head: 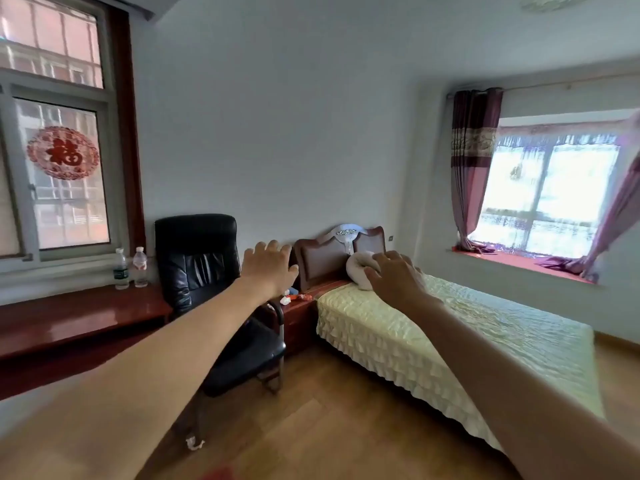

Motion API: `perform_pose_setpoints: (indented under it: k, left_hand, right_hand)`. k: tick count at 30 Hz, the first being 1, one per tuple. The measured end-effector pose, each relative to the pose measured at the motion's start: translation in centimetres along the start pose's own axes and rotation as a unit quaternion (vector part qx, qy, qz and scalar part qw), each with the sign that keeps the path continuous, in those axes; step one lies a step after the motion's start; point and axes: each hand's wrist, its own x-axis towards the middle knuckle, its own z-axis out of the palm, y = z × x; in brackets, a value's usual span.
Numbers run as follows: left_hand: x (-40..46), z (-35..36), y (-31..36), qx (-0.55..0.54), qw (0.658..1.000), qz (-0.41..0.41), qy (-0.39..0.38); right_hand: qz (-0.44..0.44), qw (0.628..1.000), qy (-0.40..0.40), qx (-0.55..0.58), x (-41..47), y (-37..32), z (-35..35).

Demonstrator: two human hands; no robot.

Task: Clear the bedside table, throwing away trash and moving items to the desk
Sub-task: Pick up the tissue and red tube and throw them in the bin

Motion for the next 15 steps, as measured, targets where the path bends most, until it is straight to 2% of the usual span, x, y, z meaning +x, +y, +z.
perform_pose_setpoints:
  k: [8, 15]
  left_hand:
    - [10.8, 7.4, -3.4, 0.009, 1.000, 0.007, -0.005]
    - [19.0, 14.0, -2.7, -0.001, 0.999, 0.027, -0.030]
  right_hand:
    - [0.013, 1.000, 0.009, -0.017, 10.2, 1.1, 6.9]
    - [0.028, 0.999, -0.013, -0.019, 17.4, 5.1, 13.0]
